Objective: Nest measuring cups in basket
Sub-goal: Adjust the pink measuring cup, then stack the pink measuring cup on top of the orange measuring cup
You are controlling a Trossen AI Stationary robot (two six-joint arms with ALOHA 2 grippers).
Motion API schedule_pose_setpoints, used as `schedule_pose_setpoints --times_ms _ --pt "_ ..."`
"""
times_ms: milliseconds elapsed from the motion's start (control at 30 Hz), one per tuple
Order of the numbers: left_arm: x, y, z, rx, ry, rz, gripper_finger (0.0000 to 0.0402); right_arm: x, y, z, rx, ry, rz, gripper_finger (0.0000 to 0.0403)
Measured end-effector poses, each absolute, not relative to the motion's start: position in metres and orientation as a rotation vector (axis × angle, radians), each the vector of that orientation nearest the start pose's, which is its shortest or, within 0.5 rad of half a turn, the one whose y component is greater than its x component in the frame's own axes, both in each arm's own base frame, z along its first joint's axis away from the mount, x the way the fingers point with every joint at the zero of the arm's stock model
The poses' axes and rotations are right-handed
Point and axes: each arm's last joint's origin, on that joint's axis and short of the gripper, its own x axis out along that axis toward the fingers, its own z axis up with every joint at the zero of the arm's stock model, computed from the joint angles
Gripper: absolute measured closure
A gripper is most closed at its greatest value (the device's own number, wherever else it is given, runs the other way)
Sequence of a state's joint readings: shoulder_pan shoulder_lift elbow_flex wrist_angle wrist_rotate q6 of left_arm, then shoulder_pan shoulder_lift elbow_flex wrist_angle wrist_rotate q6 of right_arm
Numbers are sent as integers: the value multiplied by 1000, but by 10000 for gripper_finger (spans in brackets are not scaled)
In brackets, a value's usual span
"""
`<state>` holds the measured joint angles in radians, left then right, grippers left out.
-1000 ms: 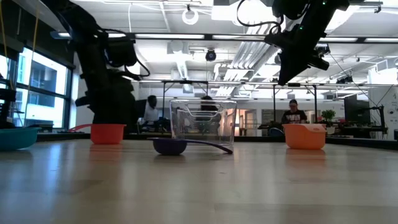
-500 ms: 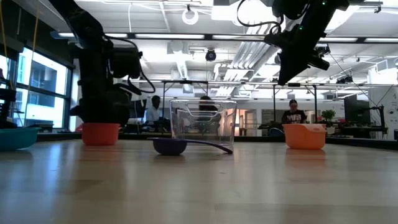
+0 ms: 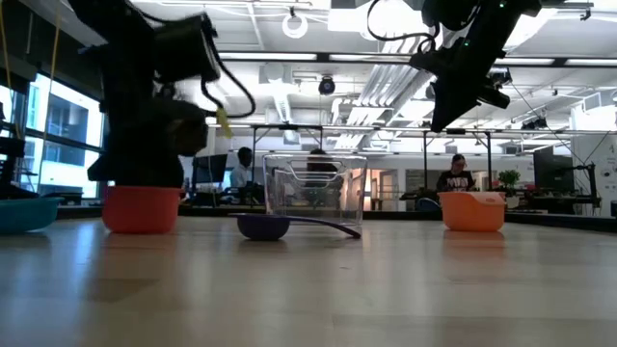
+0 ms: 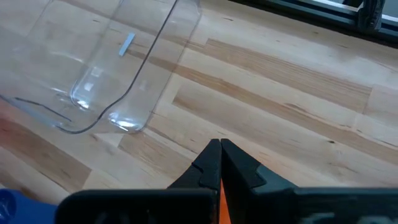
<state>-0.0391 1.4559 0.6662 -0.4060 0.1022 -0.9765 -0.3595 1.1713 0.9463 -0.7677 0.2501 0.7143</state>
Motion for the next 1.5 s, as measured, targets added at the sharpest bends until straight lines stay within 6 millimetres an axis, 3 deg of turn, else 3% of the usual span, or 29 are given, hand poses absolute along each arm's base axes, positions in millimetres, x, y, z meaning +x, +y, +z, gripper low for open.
schedule_pose_setpoints --times_ms 200,367,467,567,700,800,900,1033,1267,1367,1500 --pt "255 -44 151 -1011 1008 380 401 205 -85 270 674 769 -887 403" --pt "272 -57 158 -1026 953 311 401 205 -85 270 676 769 -884 403" --pt "284 -50 182 -953 911 265 401 206 -85 270 676 767 -884 403" --pt "282 -35 212 -832 920 253 401 205 -85 270 676 768 -884 403" --pt "260 -16 251 -616 911 275 401 206 -84 270 713 765 -864 403" --pt "236 -4 261 -466 920 301 401 209 -80 270 809 777 -758 403" --pt "220 5 257 -421 932 240 401 220 -66 270 866 811 -581 403" --pt "209 6 237 -490 950 87 401 237 -40 267 844 836 -415 403" --pt "187 -9 212 -783 961 159 388 241 -11 258 816 895 -476 403" --pt "178 -18 202 -935 858 186 363 238 -5 257 800 912 -510 403" --pt "170 -26 172 -1147 741 246 309 237 -4 257 789 921 -506 403"
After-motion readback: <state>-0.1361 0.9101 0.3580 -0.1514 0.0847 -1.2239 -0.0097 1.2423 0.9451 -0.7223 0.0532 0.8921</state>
